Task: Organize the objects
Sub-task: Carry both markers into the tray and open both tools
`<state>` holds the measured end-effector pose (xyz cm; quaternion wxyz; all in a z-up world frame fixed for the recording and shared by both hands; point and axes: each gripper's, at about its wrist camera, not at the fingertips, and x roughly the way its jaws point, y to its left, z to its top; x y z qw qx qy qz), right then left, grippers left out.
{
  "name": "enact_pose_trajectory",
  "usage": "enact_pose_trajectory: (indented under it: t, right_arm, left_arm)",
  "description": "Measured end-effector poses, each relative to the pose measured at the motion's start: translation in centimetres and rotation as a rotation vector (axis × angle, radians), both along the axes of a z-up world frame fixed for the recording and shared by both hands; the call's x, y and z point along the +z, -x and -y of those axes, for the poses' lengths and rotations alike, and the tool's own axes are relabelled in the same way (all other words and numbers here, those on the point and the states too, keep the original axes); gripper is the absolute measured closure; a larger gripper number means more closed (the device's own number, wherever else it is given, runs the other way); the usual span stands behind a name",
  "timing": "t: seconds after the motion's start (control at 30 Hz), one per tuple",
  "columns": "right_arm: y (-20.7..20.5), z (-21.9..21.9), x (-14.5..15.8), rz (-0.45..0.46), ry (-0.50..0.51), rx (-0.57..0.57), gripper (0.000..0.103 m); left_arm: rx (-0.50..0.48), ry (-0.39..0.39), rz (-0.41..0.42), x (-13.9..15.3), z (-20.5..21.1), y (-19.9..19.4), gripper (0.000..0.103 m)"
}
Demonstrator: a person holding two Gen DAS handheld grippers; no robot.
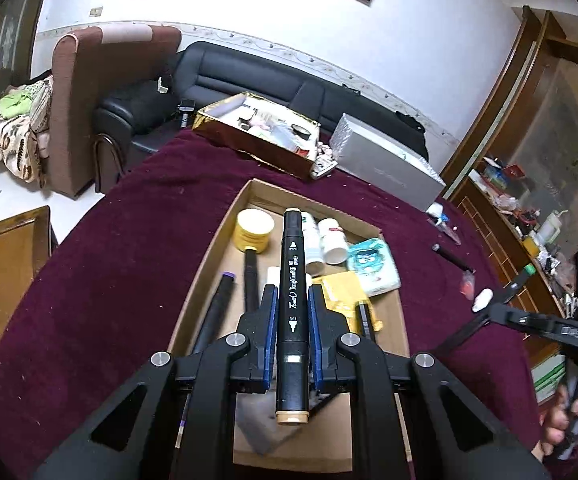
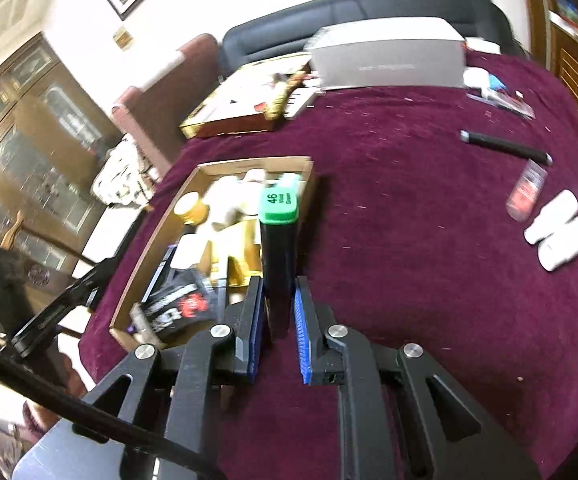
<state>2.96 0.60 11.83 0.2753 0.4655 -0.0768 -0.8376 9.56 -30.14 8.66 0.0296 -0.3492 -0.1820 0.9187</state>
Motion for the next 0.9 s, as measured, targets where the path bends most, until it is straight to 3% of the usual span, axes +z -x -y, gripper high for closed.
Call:
enact_pose_trajectory:
  t: [0.27,0.7,0.9]
  right_arm:
    - [0.0,5.2,-0.2,0.032,-0.022,0.114,0.09]
    - [1.5,10.1,-3.6,0.113,-0.051,0.161,0.09]
    - [1.5,11.4,-6.1,0.173,-0.061,0.174,0.09]
  left_arm:
    - [-0.003,0.031,0.054,-2.5,0.6,1.7,0.092]
    - [-0.014,0.045,0.11,-4.9,1.2,2.5,0.092]
    - [-0.017,0.105,0.1,-5.0,0.6,2.4,0.092]
